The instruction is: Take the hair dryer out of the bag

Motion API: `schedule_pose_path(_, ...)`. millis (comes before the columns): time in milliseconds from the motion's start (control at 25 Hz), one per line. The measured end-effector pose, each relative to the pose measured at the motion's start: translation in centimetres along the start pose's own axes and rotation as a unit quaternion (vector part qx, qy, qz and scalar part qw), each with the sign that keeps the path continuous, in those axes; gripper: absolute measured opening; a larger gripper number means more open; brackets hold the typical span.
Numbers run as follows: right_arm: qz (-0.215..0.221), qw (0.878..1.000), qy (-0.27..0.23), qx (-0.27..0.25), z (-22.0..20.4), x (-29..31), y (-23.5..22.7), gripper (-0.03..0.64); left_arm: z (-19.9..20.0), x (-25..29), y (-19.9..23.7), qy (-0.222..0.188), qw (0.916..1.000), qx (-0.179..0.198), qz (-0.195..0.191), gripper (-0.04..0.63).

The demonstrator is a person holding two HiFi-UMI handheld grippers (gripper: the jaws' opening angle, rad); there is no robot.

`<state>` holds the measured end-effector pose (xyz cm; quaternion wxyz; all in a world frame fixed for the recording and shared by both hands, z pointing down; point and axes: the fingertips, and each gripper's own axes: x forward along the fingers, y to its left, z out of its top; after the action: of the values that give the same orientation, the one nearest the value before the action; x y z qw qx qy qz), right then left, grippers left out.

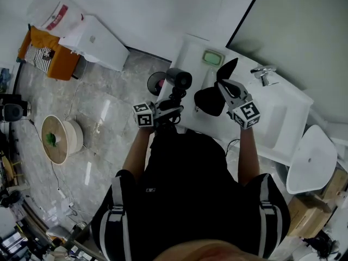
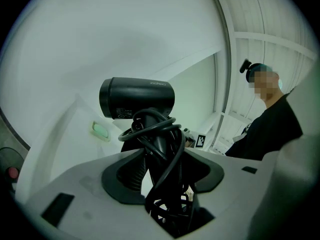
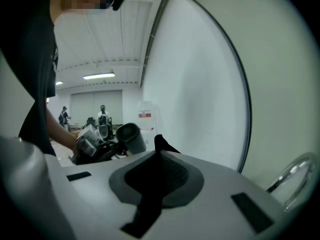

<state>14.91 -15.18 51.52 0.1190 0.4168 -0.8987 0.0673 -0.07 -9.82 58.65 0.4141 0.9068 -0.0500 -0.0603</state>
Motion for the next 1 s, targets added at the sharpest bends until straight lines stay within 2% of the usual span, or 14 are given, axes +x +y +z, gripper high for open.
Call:
schedule_pose_path(120, 0.046, 0.998, 0.034, 0.009, -2.9, 1.2, 2.6, 0.074, 0.2, 0.2, -0.1, -0.002, 1.0, 0.001, 0.002, 0.21)
schedule_pose_path(320, 0.081, 0.996, 0.03, 0.034, -3.7, 2.2, 4.7, 0.074, 0.5, 0.5, -0.5, -0.006, 1.0, 0.002, 0.004, 0.211)
schedule_pose_path(1000, 0.108, 0.993, 0.03, 0.036, -4.0, 1.8, 4.9, 0.072, 0.0, 1.6, -1.0, -0.022, 0.9997, 0.004, 0.014, 0.21)
